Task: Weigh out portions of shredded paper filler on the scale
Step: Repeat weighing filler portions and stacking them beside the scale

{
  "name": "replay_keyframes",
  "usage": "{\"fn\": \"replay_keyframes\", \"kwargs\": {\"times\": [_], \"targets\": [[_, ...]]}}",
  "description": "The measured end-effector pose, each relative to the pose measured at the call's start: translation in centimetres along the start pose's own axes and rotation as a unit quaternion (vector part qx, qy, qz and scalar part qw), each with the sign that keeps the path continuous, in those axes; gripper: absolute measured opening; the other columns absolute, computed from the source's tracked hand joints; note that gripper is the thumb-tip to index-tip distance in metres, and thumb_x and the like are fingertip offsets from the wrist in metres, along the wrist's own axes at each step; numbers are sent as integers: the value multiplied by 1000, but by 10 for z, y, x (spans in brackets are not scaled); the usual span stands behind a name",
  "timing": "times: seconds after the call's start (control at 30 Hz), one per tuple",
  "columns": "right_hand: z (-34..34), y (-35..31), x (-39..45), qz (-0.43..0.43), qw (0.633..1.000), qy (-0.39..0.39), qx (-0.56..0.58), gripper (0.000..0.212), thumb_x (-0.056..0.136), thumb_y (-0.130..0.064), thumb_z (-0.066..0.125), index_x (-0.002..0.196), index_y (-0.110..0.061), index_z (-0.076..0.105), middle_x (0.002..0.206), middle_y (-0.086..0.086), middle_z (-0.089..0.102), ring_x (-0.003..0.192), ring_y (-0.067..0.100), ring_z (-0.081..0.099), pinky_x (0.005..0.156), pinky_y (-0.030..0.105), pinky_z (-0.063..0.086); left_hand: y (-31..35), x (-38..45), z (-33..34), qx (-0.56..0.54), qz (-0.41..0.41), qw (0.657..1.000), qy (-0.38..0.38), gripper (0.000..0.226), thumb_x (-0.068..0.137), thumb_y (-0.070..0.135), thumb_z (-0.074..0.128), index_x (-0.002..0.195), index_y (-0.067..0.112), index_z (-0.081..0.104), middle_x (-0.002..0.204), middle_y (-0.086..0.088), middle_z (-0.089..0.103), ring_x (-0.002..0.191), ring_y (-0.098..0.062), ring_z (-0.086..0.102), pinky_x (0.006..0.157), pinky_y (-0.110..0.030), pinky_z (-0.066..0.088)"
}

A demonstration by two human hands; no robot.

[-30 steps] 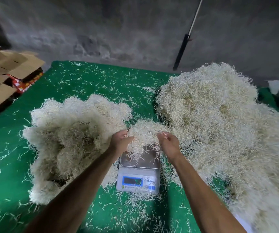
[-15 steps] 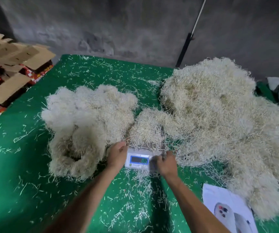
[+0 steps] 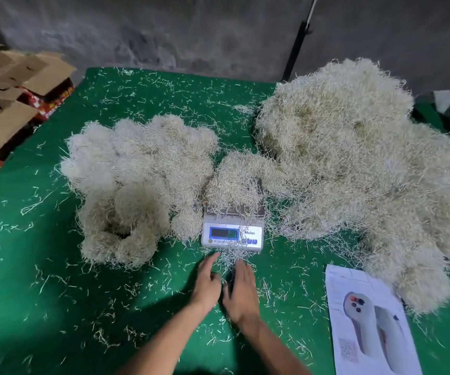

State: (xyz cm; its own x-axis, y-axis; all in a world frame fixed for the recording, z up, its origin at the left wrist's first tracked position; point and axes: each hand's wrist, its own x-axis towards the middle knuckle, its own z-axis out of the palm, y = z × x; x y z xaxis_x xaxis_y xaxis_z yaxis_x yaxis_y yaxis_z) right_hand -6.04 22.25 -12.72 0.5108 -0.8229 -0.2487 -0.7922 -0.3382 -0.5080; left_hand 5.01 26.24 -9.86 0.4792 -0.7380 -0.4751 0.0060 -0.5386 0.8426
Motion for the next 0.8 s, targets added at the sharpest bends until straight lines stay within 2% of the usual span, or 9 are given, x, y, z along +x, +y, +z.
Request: {"fn": "replay_keyframes", "kwargs": {"times": [0.07,0.13,0.23,0.33,0.47,0.5,0.57,0.67,0.8], "targets": [[-10,-1,1,-39,999,-10,36,45,102,-14,48,147,-10,43,151,0,45,135,17,48,115,31,41,11,5,5,35,28,999,-21,55,104,11,48,149,41,42,162,9,22,148,-20,31,120,-50,31],[-16,-2,-2,-87,995,-43,-26,33,98,-9,49,130,-11,55,132,4,56,105,17,62,92,25,55,7,12,9,95,53,993,-33,43,105,17,47,144,35,52,159,6,25,145,-16,32,122,-42,25],[-11,7,-13,-135,986,-75,-68,40,96,-7,48,135,-10,56,137,3,51,113,19,61,98,25,53,-11,9,8,188,72,979,-14,31,105,14,49,130,21,65,141,6,47,127,-8,50,112,-18,30],[-8,13,-23,-157,982,-65,-77,48,94,0,43,139,-12,55,142,0,50,123,18,57,102,26,51,-29,-5,3,209,64,976,11,41,99,-3,50,129,18,68,129,8,56,114,-5,55,105,-11,34],[-13,5,-17,-145,984,-61,-87,39,95,3,51,131,-10,58,126,3,55,104,20,57,93,34,54,-33,-9,1,190,40,981,11,37,94,-3,62,125,17,70,123,3,66,103,-6,62,102,-17,46],[-16,3,-13,-128,986,-65,-80,35,96,3,52,127,-10,58,120,3,57,98,21,57,88,34,54,-27,-7,0,170,20,985,8,33,94,0,64,121,18,71,120,2,69,96,-4,64,91,-16,52],[-27,1,-3,-73,995,-68,-16,30,97,3,51,122,-15,54,105,0,59,85,20,60,74,26,52,-14,-2,-4,114,-20,993,4,31,93,7,69,120,23,69,118,2,71,91,0,63,75,-10,47],[-45,-3,13,2,992,-82,96,33,100,-3,57,130,-16,54,95,-1,63,77,13,64,63,17,52,12,5,-14,47,-39,998,22,41,91,15,72,130,25,60,124,0,66,101,-9,61,89,-19,44],[-82,-29,50,-3,984,-76,163,11,101,-21,62,111,-20,67,93,-3,67,71,8,63,65,18,53,70,20,-27,36,22,999,33,23,93,19,70,116,16,71,129,-5,67,110,-13,63,102,-27,49]]}}
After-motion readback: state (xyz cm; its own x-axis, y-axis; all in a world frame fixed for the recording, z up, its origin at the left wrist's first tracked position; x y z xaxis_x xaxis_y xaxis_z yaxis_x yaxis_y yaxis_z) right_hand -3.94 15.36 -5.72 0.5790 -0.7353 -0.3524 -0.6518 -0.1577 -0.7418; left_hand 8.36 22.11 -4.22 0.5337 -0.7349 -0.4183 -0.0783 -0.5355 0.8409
